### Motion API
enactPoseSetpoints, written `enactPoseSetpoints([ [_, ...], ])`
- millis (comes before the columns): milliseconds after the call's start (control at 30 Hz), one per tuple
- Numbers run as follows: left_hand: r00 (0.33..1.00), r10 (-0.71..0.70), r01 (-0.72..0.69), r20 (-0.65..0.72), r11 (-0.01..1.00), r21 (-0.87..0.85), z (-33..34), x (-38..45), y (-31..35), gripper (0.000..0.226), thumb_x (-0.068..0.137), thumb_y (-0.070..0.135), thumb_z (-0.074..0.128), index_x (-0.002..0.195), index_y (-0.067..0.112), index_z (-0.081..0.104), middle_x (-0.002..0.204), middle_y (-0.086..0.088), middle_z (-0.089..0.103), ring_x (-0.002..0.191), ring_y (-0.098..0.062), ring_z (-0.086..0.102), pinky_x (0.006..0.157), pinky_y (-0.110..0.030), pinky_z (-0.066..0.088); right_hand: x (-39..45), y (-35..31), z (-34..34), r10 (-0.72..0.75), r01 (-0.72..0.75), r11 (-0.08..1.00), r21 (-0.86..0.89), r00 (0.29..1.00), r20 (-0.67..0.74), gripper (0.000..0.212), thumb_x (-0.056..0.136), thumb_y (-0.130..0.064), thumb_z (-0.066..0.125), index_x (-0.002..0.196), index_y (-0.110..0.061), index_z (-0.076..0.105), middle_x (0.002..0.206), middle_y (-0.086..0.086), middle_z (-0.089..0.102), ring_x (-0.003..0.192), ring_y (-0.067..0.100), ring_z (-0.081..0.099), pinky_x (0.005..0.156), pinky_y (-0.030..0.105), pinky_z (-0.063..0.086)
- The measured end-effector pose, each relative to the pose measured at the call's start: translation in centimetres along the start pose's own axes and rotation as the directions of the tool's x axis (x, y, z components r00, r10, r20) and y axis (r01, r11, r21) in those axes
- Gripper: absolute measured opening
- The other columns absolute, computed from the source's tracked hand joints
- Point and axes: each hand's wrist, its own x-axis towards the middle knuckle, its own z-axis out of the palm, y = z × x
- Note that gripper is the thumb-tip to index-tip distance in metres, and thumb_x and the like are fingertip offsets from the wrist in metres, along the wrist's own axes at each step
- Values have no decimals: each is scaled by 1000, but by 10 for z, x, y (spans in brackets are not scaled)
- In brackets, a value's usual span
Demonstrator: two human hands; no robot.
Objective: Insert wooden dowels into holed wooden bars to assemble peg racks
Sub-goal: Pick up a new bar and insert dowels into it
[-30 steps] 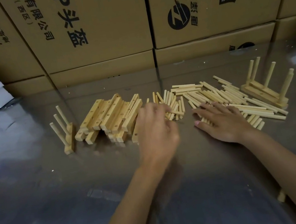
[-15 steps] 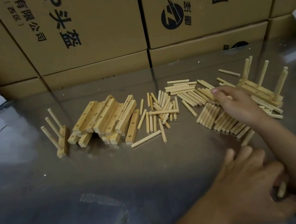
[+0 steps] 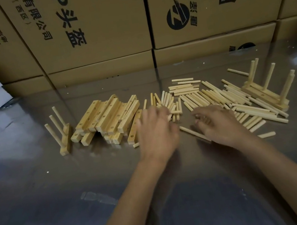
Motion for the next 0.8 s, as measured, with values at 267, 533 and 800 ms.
enactPoseSetpoints([
  [267, 923, -382, 369, 48, 913, 173, -17, 19, -71, 37, 93, 10, 53, 130, 3, 56, 129, -17, 49, 124, -31, 38, 98, -40, 41, -5, -9, 14, -118, 118, 982, -146, 993, 9, 18, 98, -33, 47, 109, -29, 61, 117, -15, 54, 119, 9, 42, 91, 32, 21],
  [533, 889, -457, 454, 34, 871, -185, -29, 21, -68, 37, 97, 12, 59, 134, 9, 59, 130, -16, 56, 123, -33, 49, 103, -43, 44, -11, -23, 12, -135, 130, 988, -81, 990, -52, 32, 97, -36, 50, 126, -28, 60, 132, -12, 55, 128, 9, 37, 93, 27, 17],
  [800, 745, -66, 654, 664, -118, -747, -40, 14, -44, 31, 99, 4, 51, 128, 1, 61, 94, -9, 70, 83, -17, 64, 70, -24, 58, -22, -59, 17, -71, 119, 903, 413, 989, -128, 29, 100, -43, 47, 114, -27, 67, 101, -19, 66, 100, 0, 58, 89, 27, 44],
])
